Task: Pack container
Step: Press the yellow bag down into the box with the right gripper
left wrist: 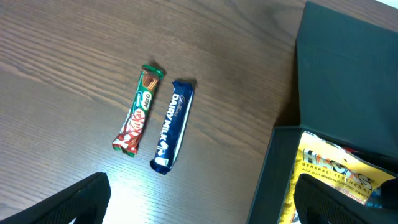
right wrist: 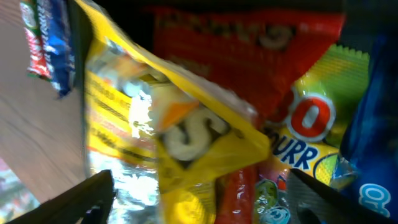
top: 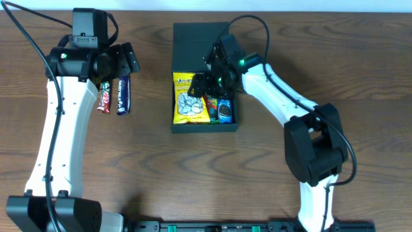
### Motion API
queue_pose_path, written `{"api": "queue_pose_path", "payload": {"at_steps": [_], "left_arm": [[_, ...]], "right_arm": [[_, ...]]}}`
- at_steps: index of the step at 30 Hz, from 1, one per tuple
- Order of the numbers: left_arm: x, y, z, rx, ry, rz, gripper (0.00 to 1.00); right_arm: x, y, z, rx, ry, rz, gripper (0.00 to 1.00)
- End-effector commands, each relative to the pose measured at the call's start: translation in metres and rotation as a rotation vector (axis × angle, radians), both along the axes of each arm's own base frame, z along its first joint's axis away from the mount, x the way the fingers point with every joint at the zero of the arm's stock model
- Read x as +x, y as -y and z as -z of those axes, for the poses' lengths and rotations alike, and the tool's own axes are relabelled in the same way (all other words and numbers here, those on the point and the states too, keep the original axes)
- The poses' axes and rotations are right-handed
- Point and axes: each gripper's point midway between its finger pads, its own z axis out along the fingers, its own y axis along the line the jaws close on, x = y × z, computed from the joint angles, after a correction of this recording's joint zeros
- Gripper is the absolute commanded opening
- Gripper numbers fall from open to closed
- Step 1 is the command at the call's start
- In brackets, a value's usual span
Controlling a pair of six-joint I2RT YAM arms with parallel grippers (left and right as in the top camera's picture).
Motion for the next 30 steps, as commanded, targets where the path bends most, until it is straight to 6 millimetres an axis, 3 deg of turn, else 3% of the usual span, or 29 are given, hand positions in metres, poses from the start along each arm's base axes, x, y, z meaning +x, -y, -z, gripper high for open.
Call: {"api": "queue_pose_path", "payload": {"at_steps": [1, 4, 5, 6, 7, 8, 11, 20, 30], "left_arm": [[0.001, -0.001, -0.002, 0.003, 0.002, 0.010, 0.95], [0.001, -0.001, -0.002, 0.003, 0.002, 0.010, 0.95], [0.001, -0.001, -0.002, 0.003, 0.002, 0.010, 0.95], [0.001, -0.001, -0.002, 0.003, 0.002, 0.010, 0.95], [0.001, -0.001, -0.002, 0.003, 0.002, 0.010, 0.95], [0.001, -0.001, -0.002, 0.003, 0.002, 0.010, 0.95], [0.001, -0.001, -0.002, 0.003, 0.002, 0.010, 0.95], [0.001, 0.002, -0.002, -0.009, 0.003, 0.018, 0.95], [0.001, 0.003, -0.002, -0.013, 0.003, 0.020, 0.95]], "right_arm": [[0.019, 0.001, -0.058, 0.058, 0.158, -0.046, 0.99], [0.024, 0.005, -0.097, 0.083, 0.249, -0.061, 0.97], [0.024, 0.006, -0.107, 0.089, 0.274, -0.066, 0.85], [0.022, 0.007, -0.117, 0.095, 0.297, -0.072, 0.56], [0.020, 0.008, -0.125, 0.099, 0.314, -0.078, 0.11], [0.017, 0.008, -0.129, 0.102, 0.321, -0.088, 0.01], [0.005, 0.001, -0.125, 0.107, 0.334, -0.184, 0.01], [-0.031, -0.042, -0.062, 0.408, 0.175, -0.399, 0.01], [-0.034, -0.047, 0.002, 0.423, 0.078, -0.415, 0.01]]}}
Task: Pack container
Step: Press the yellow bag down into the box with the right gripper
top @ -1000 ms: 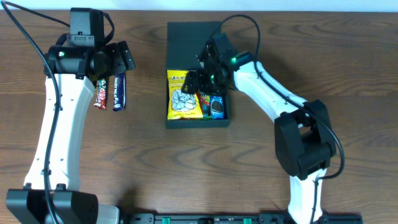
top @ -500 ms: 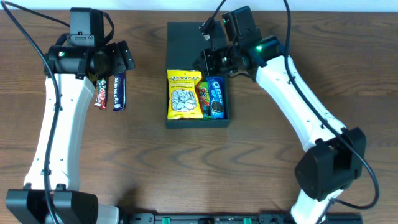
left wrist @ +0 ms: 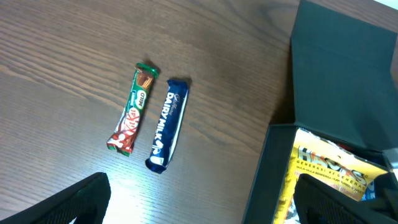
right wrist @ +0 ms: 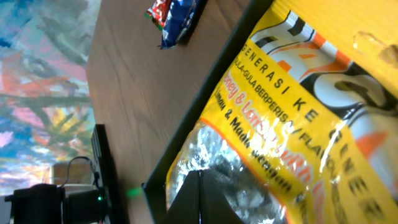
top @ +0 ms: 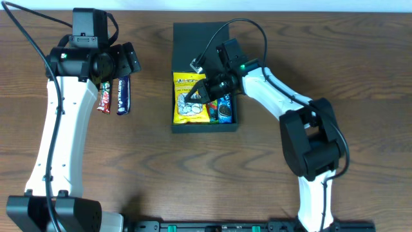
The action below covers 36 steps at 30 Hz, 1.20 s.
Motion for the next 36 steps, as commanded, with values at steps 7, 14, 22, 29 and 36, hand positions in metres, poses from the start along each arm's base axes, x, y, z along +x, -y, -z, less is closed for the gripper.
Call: {"api": "queue_pose_path", "payload": {"at_steps": [7, 14, 22, 29, 36], "left_arm": [[0.001, -0.001, -0.002, 0.006, 0.002, 0.009, 0.95], [0.000, -0.001, -0.001, 0.006, 0.001, 0.009, 0.95], [0.000, -0.001, -0.001, 0.006, -0.003, 0.009, 0.95], [0.000, 0.000, -0.001, -0.002, -0.002, 0.010, 0.95], [0.000, 0.000, -0.001, -0.001, -0.001, 0.009, 0.95]], "right_arm": [[-0.004, -0.005, 0.037, 0.005, -0.034, -0.038, 0.01], [0.000, -0.006, 0.034, 0.021, -0.026, -0.039, 0.01], [0.031, -0.003, -0.052, 0.100, 0.165, -0.010, 0.01], [0.059, 0.015, -0.051, -0.016, 0.297, 0.072, 0.01], [0.047, 0.014, -0.005, -0.101, 0.220, 0.036, 0.01]]}}
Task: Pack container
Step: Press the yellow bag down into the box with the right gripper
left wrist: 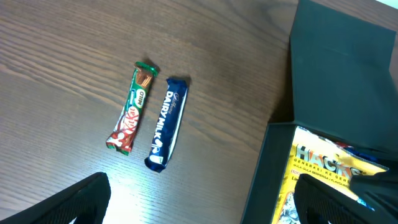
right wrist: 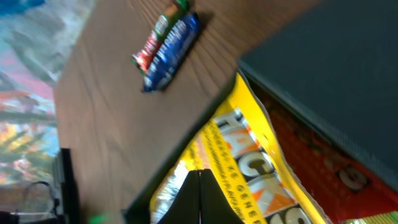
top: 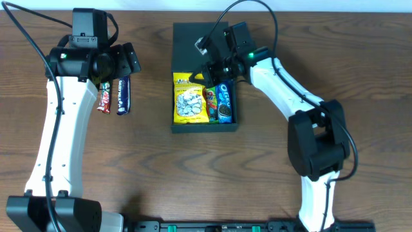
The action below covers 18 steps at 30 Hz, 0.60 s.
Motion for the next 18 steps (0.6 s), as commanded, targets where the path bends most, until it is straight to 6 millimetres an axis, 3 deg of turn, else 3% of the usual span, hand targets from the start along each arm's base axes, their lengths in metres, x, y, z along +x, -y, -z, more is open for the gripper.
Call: {"api": "queue_pose_path", "payload": {"at_steps": [1, 3, 10, 15, 18], "left_arm": [[0.001, -0.001, -0.002, 0.002, 0.003, 0.007, 0.95], [0.001, -0.001, -0.002, 0.002, 0.003, 0.007, 0.95], [0.001, -0.001, -0.002, 0.002, 0.003, 0.007, 0.95], [0.001, -0.001, -0.002, 0.002, 0.003, 0.008, 0.95], [0.000, -0.001, -0.001, 0.002, 0.001, 0.008, 0.95]], "right_arm": [[-0.003, 0.000, 0.032, -0.066, -0.013, -0.016, 0.01], [-0.003, 0.003, 0.044, -0.099, -0.033, -0.005, 0.01], [0.005, 0.014, 0.057, -0.183, -0.003, 0.032, 0.01], [0.004, 0.014, 0.057, -0.181, -0.007, 0.031, 0.01], [0.001, 0.005, 0.037, -0.100, -0.018, -0.003, 0.01]]}}
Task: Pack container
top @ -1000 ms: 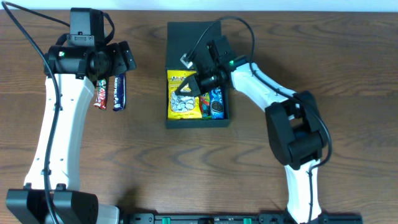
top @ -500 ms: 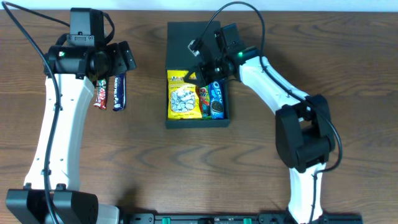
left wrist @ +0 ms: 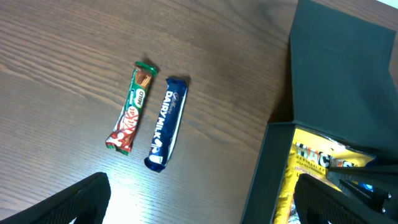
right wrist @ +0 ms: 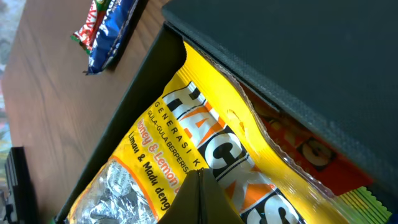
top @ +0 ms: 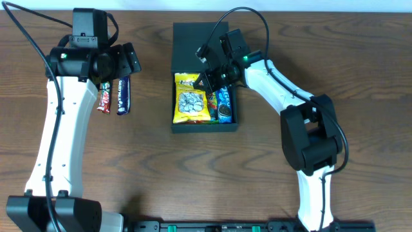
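Observation:
The black box (top: 205, 124) lies open mid-table, its lid (top: 193, 38) folded back. Inside are a yellow Hacks candy bag (top: 191, 100), a red and green pack (top: 210, 103) and a blue Oreo pack (top: 224, 106). My right gripper (right wrist: 200, 200) is shut, its tips against the yellow bag (right wrist: 174, 143) near the lid end. A red pack (right wrist: 298, 149) shows beneath the bag's edge. On the wood to the left lie a KitKat bar (left wrist: 130, 107) and a Dairy Milk bar (left wrist: 165, 123). My left gripper (left wrist: 202, 211) hangs open above them, holding nothing.
The lid (right wrist: 298, 62) lies flat just behind the right gripper. The box wall (left wrist: 267, 168) stands between the two bars and the bag. Bare wooden table (top: 193, 174) surrounds the box, in front and to the right.
My right gripper, still shut, was over the back edge of the box by the lid and is now lower, on the yellow bag's lid end. The left arm and the two bars have not moved.
My right gripper was open inside the box, close over the yellow bag. Then it was shut with its tips on the middle of the bag. Then it was shut by the lid edge, and now rests on the bag's top end. The left gripper stayed open over the bars.

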### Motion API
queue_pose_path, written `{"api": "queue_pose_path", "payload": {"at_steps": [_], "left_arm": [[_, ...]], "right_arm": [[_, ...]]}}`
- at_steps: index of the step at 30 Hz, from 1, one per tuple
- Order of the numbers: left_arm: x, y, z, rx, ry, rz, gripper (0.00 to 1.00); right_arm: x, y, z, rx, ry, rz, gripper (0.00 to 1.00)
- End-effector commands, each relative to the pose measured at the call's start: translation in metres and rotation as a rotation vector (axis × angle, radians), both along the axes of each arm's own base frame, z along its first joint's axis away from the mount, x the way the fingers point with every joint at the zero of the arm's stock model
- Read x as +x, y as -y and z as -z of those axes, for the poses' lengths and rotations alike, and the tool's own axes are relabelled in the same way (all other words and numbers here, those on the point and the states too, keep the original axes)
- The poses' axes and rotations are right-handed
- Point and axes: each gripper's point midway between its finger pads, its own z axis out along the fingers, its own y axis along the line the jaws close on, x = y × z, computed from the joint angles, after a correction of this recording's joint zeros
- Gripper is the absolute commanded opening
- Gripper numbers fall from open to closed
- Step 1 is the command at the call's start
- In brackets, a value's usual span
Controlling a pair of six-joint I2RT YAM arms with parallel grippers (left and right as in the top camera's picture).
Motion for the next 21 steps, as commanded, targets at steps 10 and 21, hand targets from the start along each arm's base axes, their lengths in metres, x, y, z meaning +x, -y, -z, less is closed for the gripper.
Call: {"api": "queue_pose_path", "payload": {"at_steps": [10, 21], "left_arm": [[-0.003, -0.013, 0.035, 0.101, -0.085, 0.034, 0.95], [0.010, -0.013, 0.143, 0.129, -0.231, 0.096, 0.96]], "right_arm": [[0.045, 0.062, -0.194, 0.216, 0.291, 0.080, 0.19], [0.060, 0.179, -0.231, 0.147, 0.423, 0.239, 0.85]]}}
